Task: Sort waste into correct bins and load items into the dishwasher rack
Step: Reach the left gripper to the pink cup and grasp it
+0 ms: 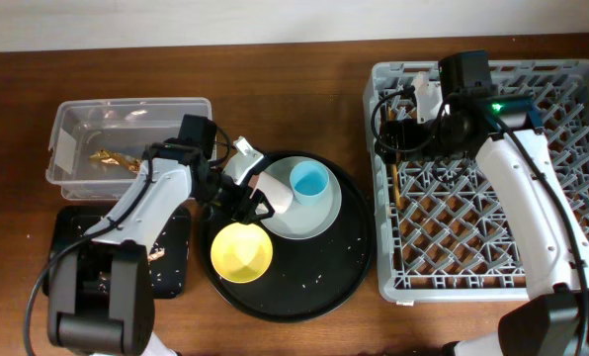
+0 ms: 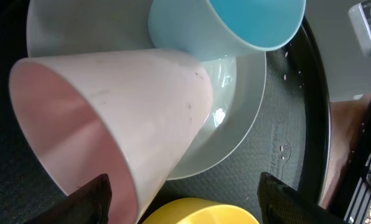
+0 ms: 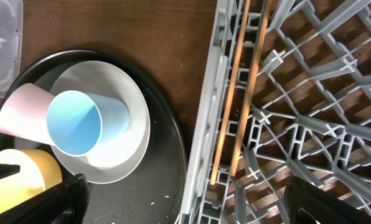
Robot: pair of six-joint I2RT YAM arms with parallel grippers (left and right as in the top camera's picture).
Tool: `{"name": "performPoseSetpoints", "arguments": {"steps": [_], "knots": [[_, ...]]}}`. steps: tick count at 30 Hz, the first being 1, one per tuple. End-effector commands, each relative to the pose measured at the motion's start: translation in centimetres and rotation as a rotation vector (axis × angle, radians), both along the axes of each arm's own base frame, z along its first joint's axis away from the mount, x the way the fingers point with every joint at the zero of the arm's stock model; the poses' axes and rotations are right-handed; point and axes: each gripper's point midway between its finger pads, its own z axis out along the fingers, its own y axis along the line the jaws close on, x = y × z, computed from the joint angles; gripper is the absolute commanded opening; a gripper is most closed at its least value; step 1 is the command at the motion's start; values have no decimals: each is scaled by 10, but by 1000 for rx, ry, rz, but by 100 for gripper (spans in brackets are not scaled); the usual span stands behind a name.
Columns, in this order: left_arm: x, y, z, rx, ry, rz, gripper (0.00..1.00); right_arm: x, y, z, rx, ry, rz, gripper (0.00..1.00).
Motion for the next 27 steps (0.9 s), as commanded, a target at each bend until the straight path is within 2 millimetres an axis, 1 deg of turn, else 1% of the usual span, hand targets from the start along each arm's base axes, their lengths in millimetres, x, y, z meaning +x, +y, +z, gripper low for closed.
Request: {"name": "performPoseSetpoints", "arguments": {"steps": [1, 2, 5, 7, 12, 15, 17, 19, 20, 22, 24, 25, 26, 27], "knots": [[4, -13, 41, -60, -111, -40, 75, 2, -1, 9, 6, -25, -1, 98], [1, -19, 44, -67, -119, -57, 75, 2, -1, 9, 6, -25, -1, 99], [-12, -47, 45, -76, -136, -144, 75, 2, -1, 9, 6, -25, -1, 98], [-16, -59, 45, -68, -155, -183, 75, 2, -1, 9, 6, -25, -1, 98], [-15, -63, 46, -73, -170, -190, 76, 2, -1, 9, 6, -24, -1, 98], [-3, -66, 46, -54, -184, -121, 76, 2, -1, 9, 6, -24, -1, 98], [0, -77, 47, -44, -217, -122, 76, 2, -1, 9, 5, -25, -1, 98], [-5, -85, 48, -48, -222, -147, 76, 2, -1, 9, 6, -25, -1, 98], [-4, -87, 46, -28, -236, -147, 76, 2, -1, 9, 6, -25, -1, 98], [1, -82, 41, 31, -255, -126, 76, 2, -1, 9, 6, -24, -1, 98], [5, -72, 39, 98, -258, -83, 76, 2, -1, 9, 6, -25, -1, 98], [5, -66, 41, 133, -265, -71, 75, 2, -1, 9, 6, -25, -1, 98], [4, -64, 45, 148, -267, -52, 75, 2, -1, 9, 6, -25, -1, 98], [1, -68, 47, 154, -275, -62, 74, 2, -1, 9, 6, -25, -1, 98]]}}
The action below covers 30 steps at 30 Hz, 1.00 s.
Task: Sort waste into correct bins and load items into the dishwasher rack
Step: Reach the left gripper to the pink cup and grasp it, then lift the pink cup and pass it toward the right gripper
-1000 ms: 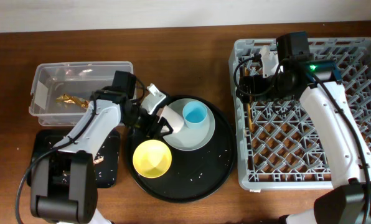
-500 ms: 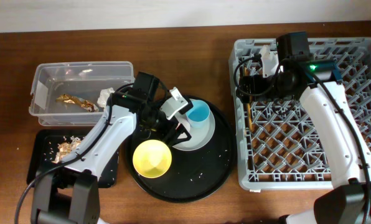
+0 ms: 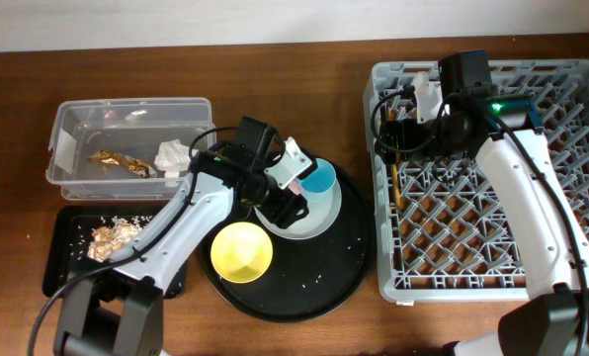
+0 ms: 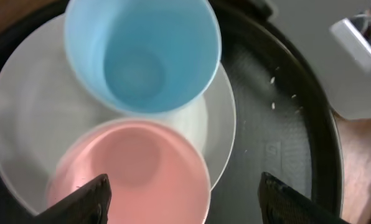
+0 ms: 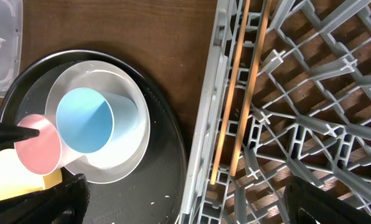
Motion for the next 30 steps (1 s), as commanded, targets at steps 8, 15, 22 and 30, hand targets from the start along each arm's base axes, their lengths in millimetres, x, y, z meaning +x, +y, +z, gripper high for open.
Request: {"name": "performPoseSetpoints", "arguments": {"steps": [8, 15, 22, 30], "knots": [[-2, -9, 14, 215, -144, 178, 57, 2, -1, 9, 6, -24, -1, 98], [-5, -7, 7, 224, -122, 196, 47, 2, -1, 9, 6, -25, -1, 98], [-5, -8, -34, 286, -46, 181, 42, 2, -1, 9, 6, -24, -1, 98], [3, -5, -42, 320, -60, 193, 14, 2, -1, 9, 6, -24, -1, 98]]}}
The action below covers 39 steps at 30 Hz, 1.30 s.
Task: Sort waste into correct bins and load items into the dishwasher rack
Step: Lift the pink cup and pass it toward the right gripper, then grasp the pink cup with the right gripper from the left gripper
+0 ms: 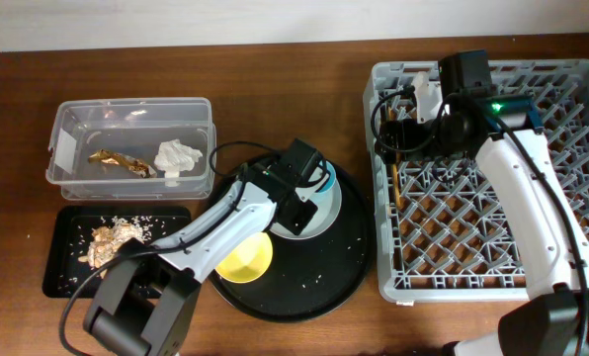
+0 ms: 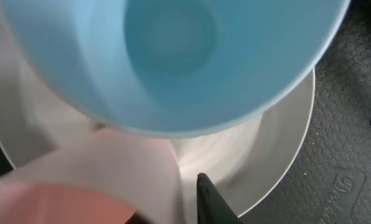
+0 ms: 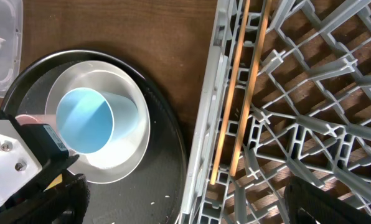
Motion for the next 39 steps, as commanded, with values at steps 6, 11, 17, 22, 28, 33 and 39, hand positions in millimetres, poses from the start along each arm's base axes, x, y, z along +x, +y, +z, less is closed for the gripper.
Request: {"name": "performPoseSetpoints", "arguments": {"steps": [6, 11, 17, 22, 28, 33, 39], "knots": [[7, 1, 74, -88, -159, 9, 1, 2, -1, 9, 6, -25, -1, 98], [-2, 38, 164, -253, -278, 104, 1, 2, -1, 9, 6, -24, -1, 98], [-30, 57, 265, -1120, -7, -106, 0, 2, -1, 9, 6, -24, -1, 98], [-21, 67, 280, -1362, 73, -188, 1, 0, 2, 9, 25, -17, 7, 98], [-10, 68, 269, -1366, 94, -172, 1, -78, 102, 81, 721, 6, 536, 98], [-24, 52, 273, -1399, 188, -196, 1, -98, 116, 127, 979, -137, 695, 98], [-50, 16, 273, -1389, 322, -270, 0, -121, 144, 126, 971, -132, 832, 98]]}}
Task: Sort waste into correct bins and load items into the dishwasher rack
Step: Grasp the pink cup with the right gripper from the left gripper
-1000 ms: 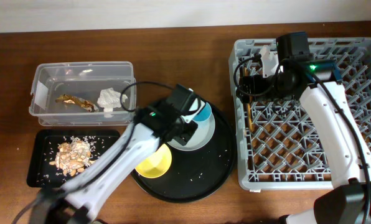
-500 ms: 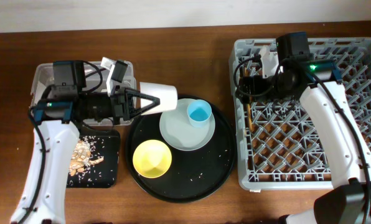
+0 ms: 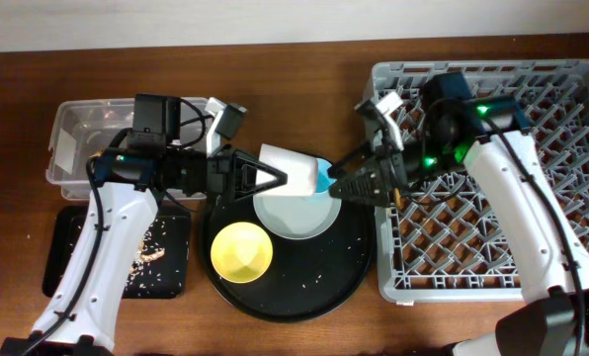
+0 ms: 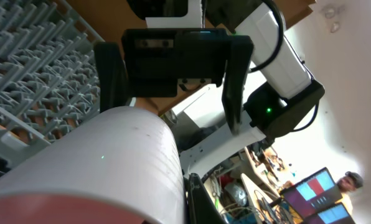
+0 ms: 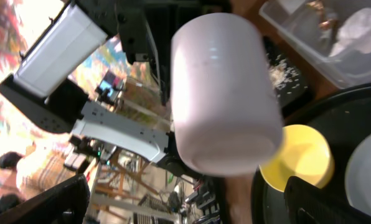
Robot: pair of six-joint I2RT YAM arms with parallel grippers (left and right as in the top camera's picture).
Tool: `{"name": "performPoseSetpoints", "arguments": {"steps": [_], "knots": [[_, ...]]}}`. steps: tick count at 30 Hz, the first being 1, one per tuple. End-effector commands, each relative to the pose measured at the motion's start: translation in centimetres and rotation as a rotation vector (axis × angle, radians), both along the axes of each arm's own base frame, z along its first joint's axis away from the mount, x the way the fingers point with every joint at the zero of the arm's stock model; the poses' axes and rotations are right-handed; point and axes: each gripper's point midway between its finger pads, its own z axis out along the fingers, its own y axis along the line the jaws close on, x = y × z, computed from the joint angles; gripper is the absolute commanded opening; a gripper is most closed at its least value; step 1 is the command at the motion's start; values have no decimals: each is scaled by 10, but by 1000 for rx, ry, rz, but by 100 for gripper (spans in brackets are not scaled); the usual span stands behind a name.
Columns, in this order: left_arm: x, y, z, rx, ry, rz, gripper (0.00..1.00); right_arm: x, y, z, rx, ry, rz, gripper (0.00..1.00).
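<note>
My left gripper (image 3: 263, 176) is shut on the rim of a pale pink cup (image 3: 293, 168) and holds it on its side above the round black tray (image 3: 324, 282). In the left wrist view the cup (image 4: 98, 168) fills the lower frame, with one finger (image 4: 201, 202) against its wall. My right gripper (image 3: 342, 188) is open and faces the cup's base (image 5: 223, 93) without touching it. A blue cup (image 3: 321, 180) stands on the white plate (image 3: 290, 222), mostly hidden. A yellow bowl (image 3: 241, 250) sits on the tray. The grey dishwasher rack (image 3: 492, 247) is at the right.
A clear bin (image 3: 77, 129) holding a gold wrapper and crumpled tissue stands at the back left. A small black tray (image 3: 161, 267) with crumbs lies in front of it. Wooden chopsticks lie along the rack's left side, under my right arm.
The left gripper was low over the plate with the pink cup beside the blue cup; now it holds the cup lifted and sideways. The right gripper has come off the rack's left edge to face it.
The pink cup first lay on its side at the plate's edge with my left gripper open beside it. Then it stood upright on the plate under the open gripper. Then a finger was at its rim. Now the cup is held above the tray between both grippers.
</note>
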Motion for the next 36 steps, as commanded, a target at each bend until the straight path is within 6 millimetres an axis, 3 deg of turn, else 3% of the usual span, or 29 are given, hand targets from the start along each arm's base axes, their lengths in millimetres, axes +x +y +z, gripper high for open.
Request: {"name": "performPoseSetpoints", "arguments": {"steps": [1, 5, 9, 12, 15, 16, 18, 23, 30, 34, 36], "knots": [[-4, -3, 10, -17, 53, -26, 0, -9, 9, 7, 17, -63, 44, 99], [-17, -4, 23, -22, 16, -39, 0, -9, 7, -7, -66, -79, 45, 98], [-22, -8, 28, -26, -17, -53, 0, -22, 26, -7, -57, -111, 116, 98], [-23, -8, 28, -25, -9, -53, 0, -19, 33, -6, -40, -177, 134, 99], [-22, -8, 28, -27, -22, -53, 0, -19, 33, -6, -38, -184, 134, 87], [-22, -8, 28, -27, -22, -53, 0, -18, 33, -6, -36, -191, 133, 75], [-22, -8, 28, -27, -22, -53, 0, -15, 34, -5, -29, -216, 132, 72], [-22, -8, 28, -27, -22, -53, 0, -6, 37, -2, -12, -283, 126, 77], [-22, -8, 28, -27, -22, -53, 0, 2, 40, 1, 5, -353, 122, 77], [-22, -8, 28, -27, -22, -53, 0, 13, 43, 6, 2, -295, 80, 77], [-22, -8, 28, -28, -29, -53, 0, 12, 43, 5, -5, -262, 75, 72]]}}
